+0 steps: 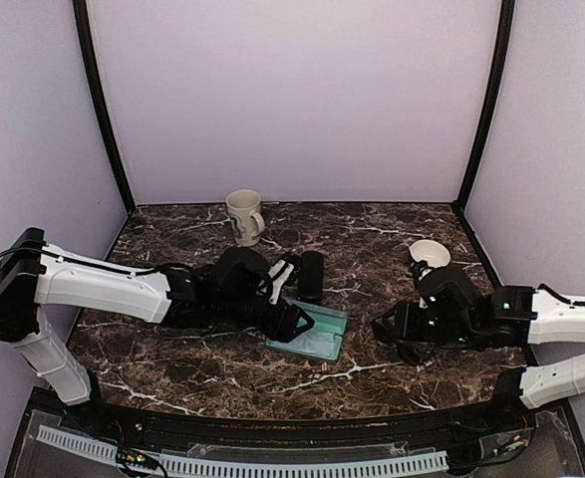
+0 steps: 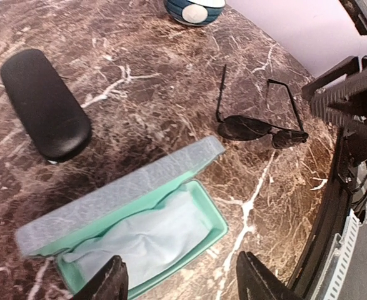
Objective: Organize the sunglasses
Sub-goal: Smooth out the folded cleaning cloth near the sunglasses case, then pick up the sunglasses from the center of the board.
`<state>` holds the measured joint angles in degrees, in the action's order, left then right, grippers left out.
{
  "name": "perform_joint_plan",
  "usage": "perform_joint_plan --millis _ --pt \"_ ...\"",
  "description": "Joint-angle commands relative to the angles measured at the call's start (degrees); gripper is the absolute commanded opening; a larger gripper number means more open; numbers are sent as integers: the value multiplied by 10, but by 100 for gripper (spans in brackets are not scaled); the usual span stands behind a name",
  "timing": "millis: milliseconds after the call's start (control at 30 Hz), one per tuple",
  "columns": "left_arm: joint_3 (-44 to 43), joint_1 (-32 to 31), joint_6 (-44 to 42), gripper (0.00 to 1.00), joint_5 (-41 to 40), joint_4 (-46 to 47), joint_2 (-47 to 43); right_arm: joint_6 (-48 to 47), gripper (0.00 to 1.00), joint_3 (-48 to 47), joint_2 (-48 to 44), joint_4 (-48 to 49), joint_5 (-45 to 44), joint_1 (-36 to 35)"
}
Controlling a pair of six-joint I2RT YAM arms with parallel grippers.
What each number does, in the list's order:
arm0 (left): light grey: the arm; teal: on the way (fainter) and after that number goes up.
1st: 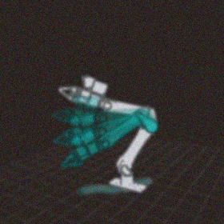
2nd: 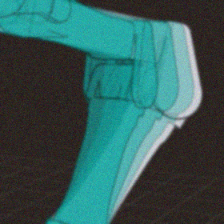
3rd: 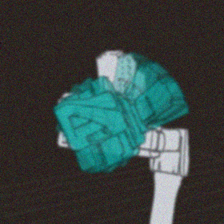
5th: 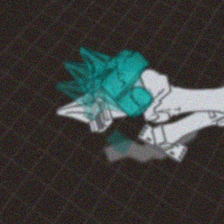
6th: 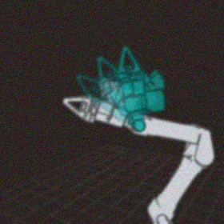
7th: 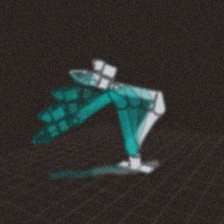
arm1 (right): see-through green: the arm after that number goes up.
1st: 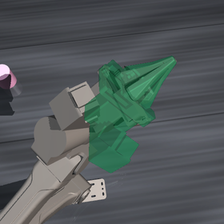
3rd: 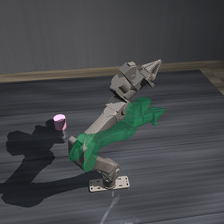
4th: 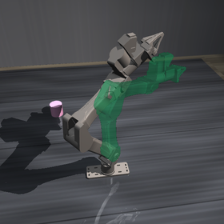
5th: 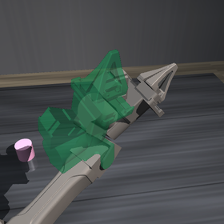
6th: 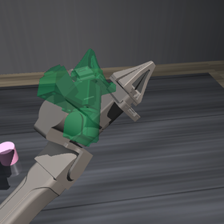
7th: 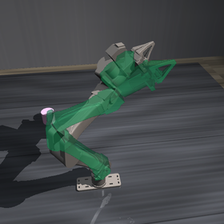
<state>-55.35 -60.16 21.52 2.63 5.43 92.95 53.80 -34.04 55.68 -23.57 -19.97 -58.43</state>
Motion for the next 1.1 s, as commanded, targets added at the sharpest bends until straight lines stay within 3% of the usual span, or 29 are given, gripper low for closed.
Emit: perform_joint_plan --millis 0,233,433,833,1067 --pt "-1 6 -34 61 -52 -39 -40 47 50 -18 -47 -177 -43 43" --pt "-2 7 -40 61 -44 -33 -35 98 53 13 -94 -240 -28 88" --pt "6 7 -38 61 -34 -26 -37 98 53 30 -78 -259 -13 117" --pt "15 7 -42 61 -27 -18 -47 63 49 83 -50 -129 65 165" --pt "12 7 -39 61 -21 -17 -42 45 45 84 18 -86 78 170"
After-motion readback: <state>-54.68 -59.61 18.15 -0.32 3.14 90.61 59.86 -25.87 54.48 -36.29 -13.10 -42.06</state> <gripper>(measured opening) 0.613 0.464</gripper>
